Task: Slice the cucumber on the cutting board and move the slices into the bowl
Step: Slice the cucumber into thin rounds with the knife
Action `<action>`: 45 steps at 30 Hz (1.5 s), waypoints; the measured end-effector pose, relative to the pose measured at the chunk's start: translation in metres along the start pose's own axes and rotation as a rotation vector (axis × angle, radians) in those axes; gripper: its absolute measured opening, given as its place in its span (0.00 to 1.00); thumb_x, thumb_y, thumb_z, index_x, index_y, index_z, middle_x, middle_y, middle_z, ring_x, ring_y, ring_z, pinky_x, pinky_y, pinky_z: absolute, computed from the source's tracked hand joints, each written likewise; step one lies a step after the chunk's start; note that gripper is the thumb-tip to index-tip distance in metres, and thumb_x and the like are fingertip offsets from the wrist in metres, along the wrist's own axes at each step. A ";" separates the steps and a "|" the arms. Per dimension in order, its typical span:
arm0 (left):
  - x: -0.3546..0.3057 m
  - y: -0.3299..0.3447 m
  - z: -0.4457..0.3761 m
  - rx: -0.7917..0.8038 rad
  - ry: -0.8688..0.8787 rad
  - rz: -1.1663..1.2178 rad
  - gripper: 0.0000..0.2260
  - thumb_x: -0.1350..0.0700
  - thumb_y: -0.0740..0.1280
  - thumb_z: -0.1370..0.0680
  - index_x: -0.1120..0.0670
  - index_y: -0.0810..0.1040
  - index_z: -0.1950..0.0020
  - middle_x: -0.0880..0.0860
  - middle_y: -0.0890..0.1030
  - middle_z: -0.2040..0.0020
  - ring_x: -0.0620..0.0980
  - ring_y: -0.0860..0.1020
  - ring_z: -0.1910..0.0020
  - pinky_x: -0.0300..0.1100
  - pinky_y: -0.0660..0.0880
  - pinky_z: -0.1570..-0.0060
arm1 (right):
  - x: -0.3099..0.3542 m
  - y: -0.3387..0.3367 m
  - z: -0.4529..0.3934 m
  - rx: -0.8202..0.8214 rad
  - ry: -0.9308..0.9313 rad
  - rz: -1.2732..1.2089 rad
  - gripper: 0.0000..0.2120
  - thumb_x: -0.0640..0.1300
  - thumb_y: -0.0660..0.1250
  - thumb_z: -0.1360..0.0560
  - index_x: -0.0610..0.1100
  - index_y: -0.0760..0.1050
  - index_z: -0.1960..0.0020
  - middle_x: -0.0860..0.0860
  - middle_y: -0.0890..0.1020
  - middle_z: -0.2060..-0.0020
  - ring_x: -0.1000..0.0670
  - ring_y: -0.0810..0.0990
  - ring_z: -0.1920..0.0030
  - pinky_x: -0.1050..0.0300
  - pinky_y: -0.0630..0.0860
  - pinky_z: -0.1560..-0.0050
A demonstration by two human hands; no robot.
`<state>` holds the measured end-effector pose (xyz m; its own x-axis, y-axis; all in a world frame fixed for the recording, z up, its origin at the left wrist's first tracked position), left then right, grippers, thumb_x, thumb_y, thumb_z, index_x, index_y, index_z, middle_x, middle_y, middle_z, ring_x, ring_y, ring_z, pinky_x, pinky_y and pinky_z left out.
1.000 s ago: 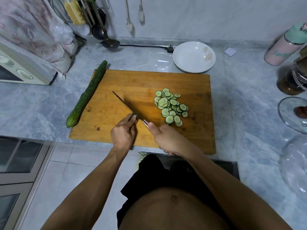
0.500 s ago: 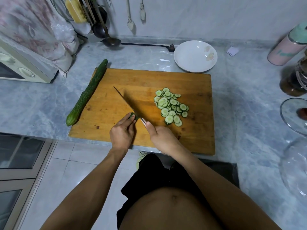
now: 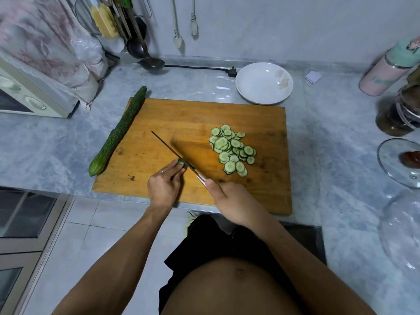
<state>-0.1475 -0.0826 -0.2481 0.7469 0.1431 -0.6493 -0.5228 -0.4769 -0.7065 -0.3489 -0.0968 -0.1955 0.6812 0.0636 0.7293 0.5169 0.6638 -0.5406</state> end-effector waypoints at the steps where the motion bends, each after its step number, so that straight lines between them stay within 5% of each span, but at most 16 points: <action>1: 0.000 0.000 0.000 0.003 0.002 -0.001 0.10 0.65 0.73 0.27 0.56 0.86 0.47 0.54 0.84 0.44 0.47 0.82 0.47 0.34 0.75 0.46 | 0.001 0.001 0.001 -0.007 -0.007 0.002 0.31 0.63 0.47 0.18 0.41 0.69 0.66 0.47 0.75 0.69 0.47 0.76 0.65 0.49 0.72 0.58; 10: -0.001 0.000 0.001 0.009 -0.013 -0.003 0.10 0.65 0.71 0.27 0.57 0.86 0.48 0.53 0.83 0.44 0.48 0.83 0.48 0.36 0.76 0.47 | 0.002 0.005 0.009 0.025 -0.004 0.005 0.30 0.62 0.46 0.18 0.46 0.62 0.71 0.50 0.68 0.74 0.51 0.69 0.71 0.53 0.61 0.68; 15: 0.000 0.001 -0.001 0.016 -0.007 -0.016 0.11 0.64 0.69 0.27 0.57 0.86 0.48 0.54 0.83 0.44 0.50 0.83 0.48 0.41 0.79 0.48 | 0.009 -0.001 0.004 0.074 0.020 0.000 0.31 0.62 0.47 0.17 0.45 0.65 0.71 0.49 0.70 0.73 0.52 0.70 0.73 0.56 0.64 0.68; 20: 0.000 0.001 -0.002 0.017 -0.023 -0.035 0.12 0.61 0.66 0.27 0.57 0.86 0.47 0.55 0.83 0.44 0.50 0.84 0.49 0.42 0.79 0.49 | 0.012 0.002 -0.006 0.096 0.060 -0.024 0.33 0.62 0.46 0.17 0.43 0.66 0.73 0.48 0.71 0.78 0.57 0.68 0.86 0.57 0.70 0.68; 25: 0.000 0.002 0.001 0.028 -0.024 -0.023 0.13 0.60 0.65 0.28 0.57 0.86 0.48 0.55 0.84 0.44 0.50 0.84 0.49 0.41 0.79 0.49 | 0.009 0.012 -0.028 0.089 0.103 -0.073 0.33 0.64 0.46 0.18 0.43 0.67 0.70 0.47 0.72 0.77 0.48 0.73 0.80 0.57 0.73 0.71; 32: 0.000 0.000 0.004 0.003 -0.027 -0.022 0.12 0.60 0.67 0.27 0.56 0.86 0.46 0.54 0.83 0.43 0.50 0.83 0.49 0.42 0.80 0.51 | 0.010 0.019 -0.034 0.013 0.040 0.026 0.31 0.60 0.45 0.17 0.44 0.68 0.70 0.48 0.73 0.72 0.44 0.73 0.63 0.55 0.64 0.60; 37: -0.001 -0.001 0.004 -0.001 -0.010 -0.016 0.11 0.58 0.68 0.24 0.54 0.85 0.44 0.53 0.83 0.41 0.51 0.83 0.49 0.41 0.79 0.52 | 0.000 0.002 -0.033 0.005 0.074 -0.060 0.33 0.62 0.46 0.17 0.43 0.69 0.71 0.46 0.73 0.75 0.46 0.73 0.73 0.47 0.76 0.60; 45: 0.004 0.000 0.004 -0.003 0.017 -0.017 0.11 0.62 0.69 0.25 0.58 0.85 0.44 0.57 0.83 0.42 0.54 0.83 0.49 0.43 0.79 0.48 | 0.002 -0.004 -0.014 0.006 -0.006 -0.058 0.34 0.63 0.48 0.18 0.39 0.73 0.67 0.47 0.74 0.74 0.48 0.73 0.72 0.52 0.73 0.63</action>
<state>-0.1468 -0.0788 -0.2518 0.7626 0.1368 -0.6322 -0.5086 -0.4772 -0.7167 -0.3429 -0.1098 -0.1974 0.6474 0.0295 0.7615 0.5519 0.6709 -0.4952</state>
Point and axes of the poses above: each hand's wrist, its own z-axis away from the middle knuckle, its own y-axis out of the palm, x = y × z, the point moved 8 cm from there along -z, towards the middle knuckle
